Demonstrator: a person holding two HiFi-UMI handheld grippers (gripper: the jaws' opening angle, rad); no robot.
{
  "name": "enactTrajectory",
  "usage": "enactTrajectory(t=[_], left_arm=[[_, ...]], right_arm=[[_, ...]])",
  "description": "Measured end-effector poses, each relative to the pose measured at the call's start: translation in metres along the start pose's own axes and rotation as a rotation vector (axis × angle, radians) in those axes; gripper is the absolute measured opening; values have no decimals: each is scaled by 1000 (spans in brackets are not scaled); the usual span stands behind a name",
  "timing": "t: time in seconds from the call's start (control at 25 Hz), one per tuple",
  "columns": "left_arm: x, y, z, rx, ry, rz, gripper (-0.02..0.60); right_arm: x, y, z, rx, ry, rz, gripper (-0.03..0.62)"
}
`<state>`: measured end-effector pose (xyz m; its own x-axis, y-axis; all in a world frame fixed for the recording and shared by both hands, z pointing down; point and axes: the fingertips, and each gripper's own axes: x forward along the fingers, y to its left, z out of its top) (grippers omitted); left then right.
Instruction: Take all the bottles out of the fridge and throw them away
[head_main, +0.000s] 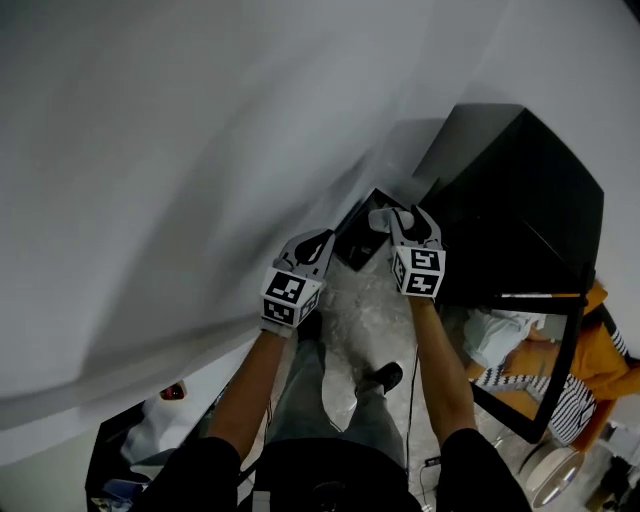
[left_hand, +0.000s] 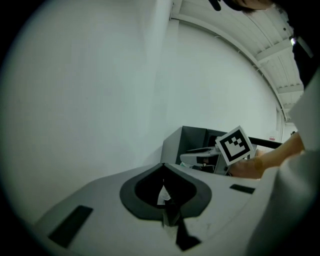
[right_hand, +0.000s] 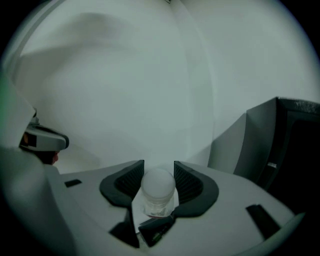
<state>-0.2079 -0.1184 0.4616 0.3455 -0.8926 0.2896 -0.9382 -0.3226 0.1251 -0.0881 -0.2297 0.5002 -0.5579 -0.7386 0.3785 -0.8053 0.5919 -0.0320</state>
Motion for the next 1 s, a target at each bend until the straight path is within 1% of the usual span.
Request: enactTrajectory(t=[0.16, 0.28, 0.68, 0.84, 1.0], left_arm=[[33, 20, -33, -2, 11, -5, 6], [55, 27, -66, -13, 31, -21, 6], [115, 16, -179, -35, 88, -98, 6], [131, 12, -210, -25, 103, -128, 6], [145, 15, -234, -38, 111, -136, 6]], right_arm=[[35, -14, -42, 5, 16, -5, 192], [56, -23, -80, 13, 27, -18, 193], [90, -20, -201, 65, 58, -24, 192], [99, -15, -239, 68, 78, -19, 193], [110, -14, -270, 59, 97, -9, 193]])
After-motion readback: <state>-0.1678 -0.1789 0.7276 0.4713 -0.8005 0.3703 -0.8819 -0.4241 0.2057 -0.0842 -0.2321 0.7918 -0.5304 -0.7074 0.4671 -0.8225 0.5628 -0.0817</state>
